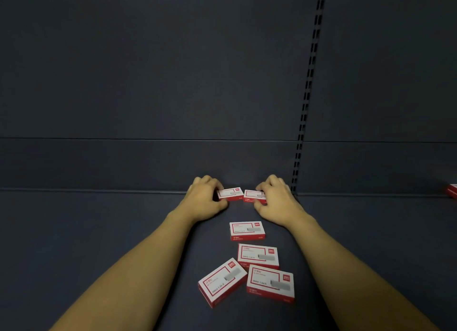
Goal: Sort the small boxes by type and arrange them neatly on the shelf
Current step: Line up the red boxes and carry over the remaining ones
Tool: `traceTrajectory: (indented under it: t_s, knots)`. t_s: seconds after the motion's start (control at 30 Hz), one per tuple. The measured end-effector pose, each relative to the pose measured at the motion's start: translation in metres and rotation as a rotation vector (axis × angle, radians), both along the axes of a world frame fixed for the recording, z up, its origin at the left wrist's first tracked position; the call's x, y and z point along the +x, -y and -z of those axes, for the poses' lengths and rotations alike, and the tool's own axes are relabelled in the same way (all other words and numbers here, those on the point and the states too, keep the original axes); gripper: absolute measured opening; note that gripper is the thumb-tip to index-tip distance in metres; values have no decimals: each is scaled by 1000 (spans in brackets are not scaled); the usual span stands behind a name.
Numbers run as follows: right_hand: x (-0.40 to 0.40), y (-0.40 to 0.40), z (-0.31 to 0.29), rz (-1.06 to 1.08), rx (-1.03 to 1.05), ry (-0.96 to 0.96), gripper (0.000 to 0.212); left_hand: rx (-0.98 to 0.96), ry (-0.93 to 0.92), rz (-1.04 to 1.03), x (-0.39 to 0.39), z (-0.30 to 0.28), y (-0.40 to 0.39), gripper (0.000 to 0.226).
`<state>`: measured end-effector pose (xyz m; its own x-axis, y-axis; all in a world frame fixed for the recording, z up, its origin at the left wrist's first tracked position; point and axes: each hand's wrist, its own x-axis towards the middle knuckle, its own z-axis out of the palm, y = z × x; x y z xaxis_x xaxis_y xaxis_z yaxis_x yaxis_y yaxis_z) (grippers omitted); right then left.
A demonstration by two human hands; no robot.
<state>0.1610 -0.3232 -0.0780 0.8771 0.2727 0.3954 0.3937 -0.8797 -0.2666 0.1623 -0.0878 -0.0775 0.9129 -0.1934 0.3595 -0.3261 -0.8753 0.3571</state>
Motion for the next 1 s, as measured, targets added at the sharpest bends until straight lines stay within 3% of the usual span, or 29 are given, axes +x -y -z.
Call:
traceTrajectory:
  t_s: [0.2,0.43,0.8,1.0]
  knots:
    - [2,2,0,6,32,-27,42,31,-25,24,-1,-2,2,48]
    - [5,4,3,9,61,-28,34,0,-62,29,0,1,-3,40]
    - [7,5,3,5,100,-25,32,-29,-54,22,2,0,-2,56]
    - [7,5,3,1,109,-18,29,-32,-57,44,-1,-1,-2,41]
